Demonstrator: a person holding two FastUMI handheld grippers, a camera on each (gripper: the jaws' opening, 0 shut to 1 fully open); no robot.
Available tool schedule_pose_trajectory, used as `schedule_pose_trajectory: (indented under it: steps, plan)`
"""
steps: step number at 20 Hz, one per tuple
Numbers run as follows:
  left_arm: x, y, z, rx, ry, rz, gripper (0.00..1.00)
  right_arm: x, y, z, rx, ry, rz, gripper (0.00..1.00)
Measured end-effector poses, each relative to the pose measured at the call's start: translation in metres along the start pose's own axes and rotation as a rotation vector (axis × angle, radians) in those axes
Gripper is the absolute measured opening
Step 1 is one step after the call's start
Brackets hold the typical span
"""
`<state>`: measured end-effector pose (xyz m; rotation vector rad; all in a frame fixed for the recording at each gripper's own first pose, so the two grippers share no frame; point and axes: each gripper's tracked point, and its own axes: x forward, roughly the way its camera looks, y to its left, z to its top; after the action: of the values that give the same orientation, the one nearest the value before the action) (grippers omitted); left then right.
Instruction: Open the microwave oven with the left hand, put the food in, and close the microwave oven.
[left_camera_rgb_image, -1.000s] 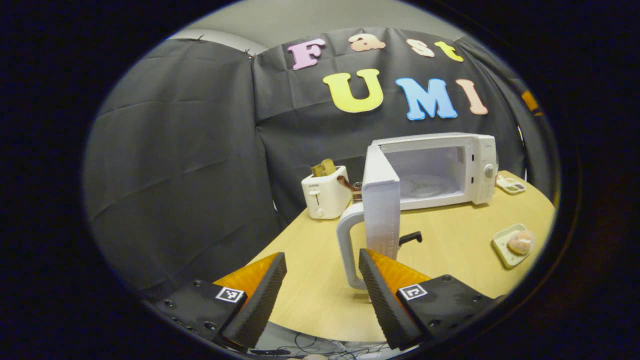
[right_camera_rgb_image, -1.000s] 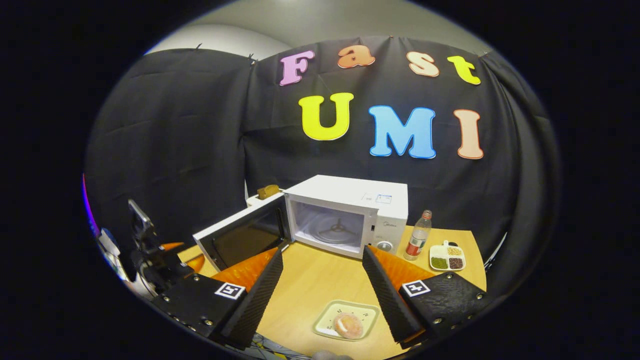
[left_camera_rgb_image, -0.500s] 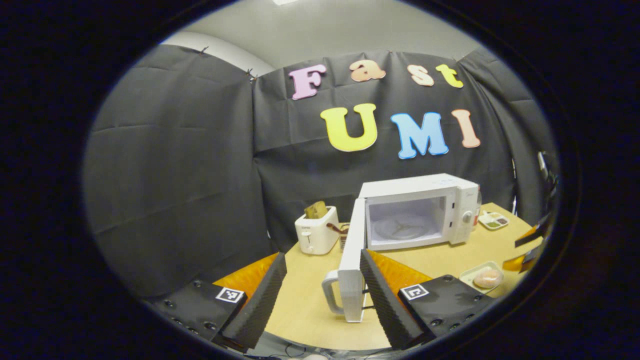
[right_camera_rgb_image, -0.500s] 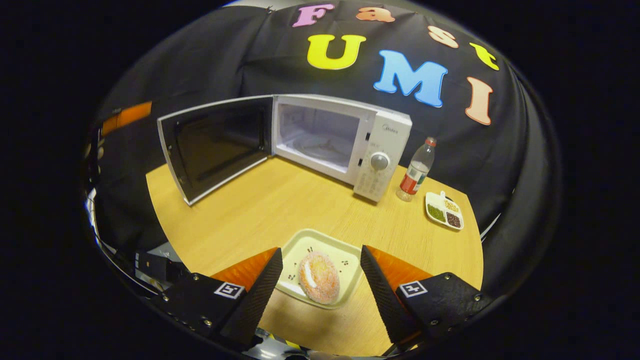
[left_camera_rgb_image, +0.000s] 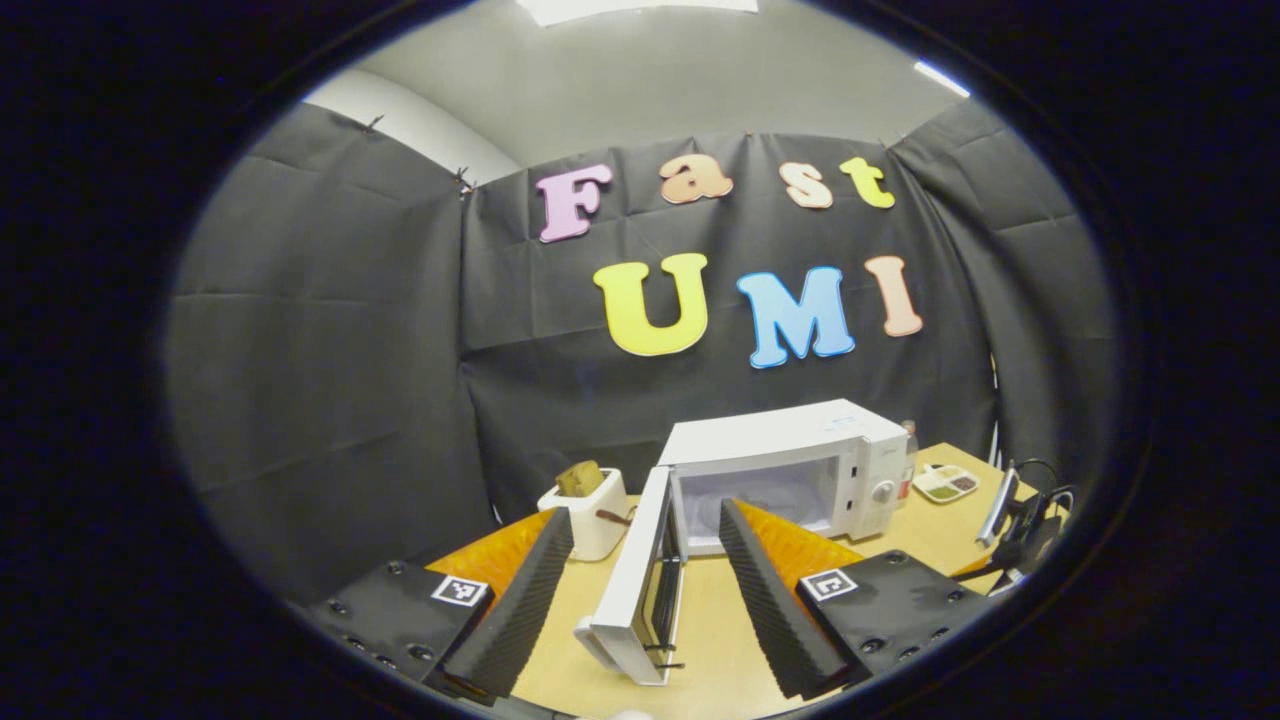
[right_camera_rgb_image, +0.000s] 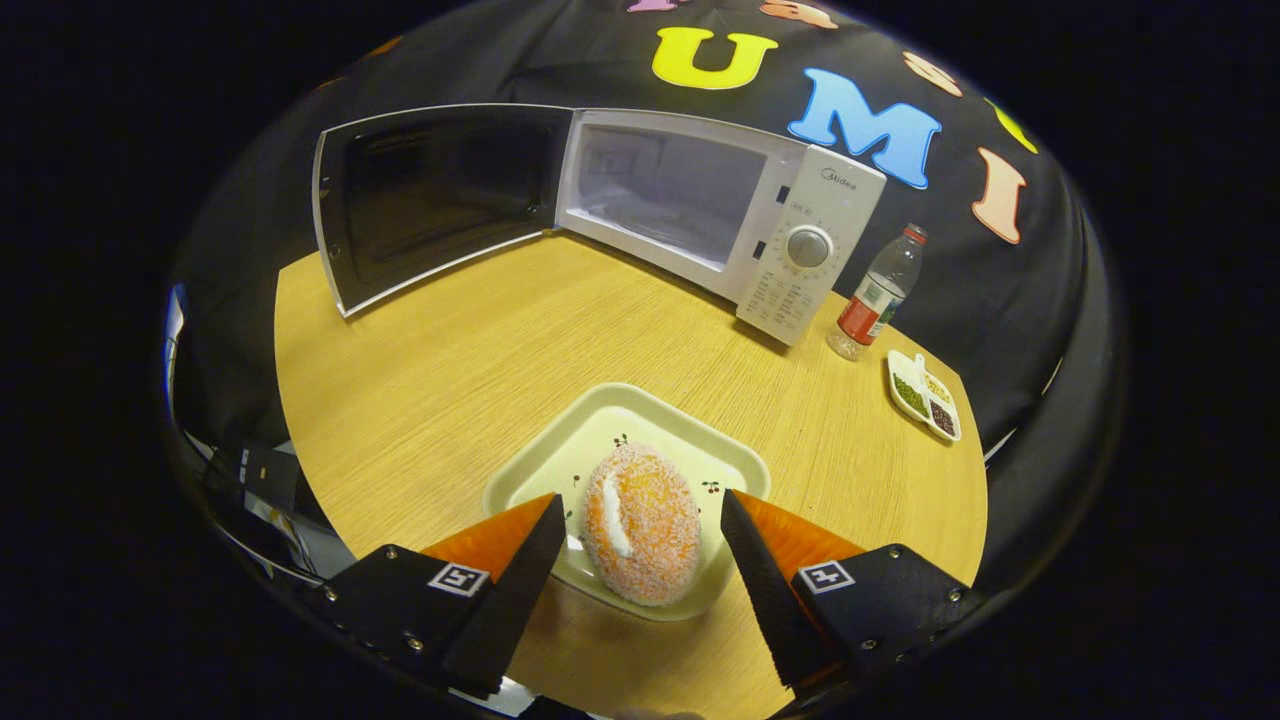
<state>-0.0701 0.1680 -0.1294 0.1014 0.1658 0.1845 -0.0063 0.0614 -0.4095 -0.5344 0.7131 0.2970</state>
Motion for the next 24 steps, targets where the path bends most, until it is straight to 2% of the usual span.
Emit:
schedule_pose_trajectory:
  steps: [3,4,6,7,8,11,12,13,14,17,18,21,24]
  plan:
    - [0.005,-0.005,0.002,0.022,0.008,-0.004,1.0,0.014,0.005,-0.007,-0.011,0.03,0.027,0.96]
    - [0.006,-0.006,0.006,0.03,0.002,-0.009,0.95,0.016,0.006,-0.007,-0.015,0.035,0.031,0.97]
    - [0.008,-0.011,0.008,0.038,0.001,-0.022,1.0,0.014,0.008,-0.004,-0.003,0.043,0.04,0.94]
    - [0.01,-0.011,0.009,0.04,0.001,-0.022,1.0,0.017,0.007,-0.001,-0.002,0.047,0.044,0.82]
    - [0.011,-0.011,0.01,0.042,0.002,-0.025,1.0,0.016,0.008,-0.003,-0.005,0.058,0.05,0.75]
    - [0.016,-0.015,0.012,0.033,0.001,-0.037,0.97,0.013,0.006,0.003,0.013,0.078,0.071,0.7]
    - [0.018,-0.016,0.011,0.029,0.005,-0.038,1.0,0.012,0.006,0.011,0.04,0.062,0.081,0.69]
    - [0.018,-0.015,0.01,0.029,0.007,-0.037,1.0,0.008,0.006,0.023,0.072,0.04,0.089,0.69]
    - [0.02,-0.014,0.011,0.034,0.002,-0.033,0.95,0.004,0.007,0.037,0.093,0.017,0.095,0.7]
    - [0.023,-0.017,0.006,0.055,0.008,-0.043,0.95,0.002,0.015,0.09,0.153,-0.064,0.125,0.69]
    - [0.024,-0.016,0.004,0.06,0.012,-0.042,1.0,0.006,0.019,0.107,0.192,-0.086,0.143,0.69]
    - [0.029,-0.015,-0.004,0.048,0.032,-0.051,0.97,0.027,0.034,0.165,0.299,-0.151,0.195,0.69]
    - [0.037,-0.011,-0.007,0.038,0.04,-0.052,1.0,0.06,0.049,0.22,0.452,-0.213,0.23,0.69]
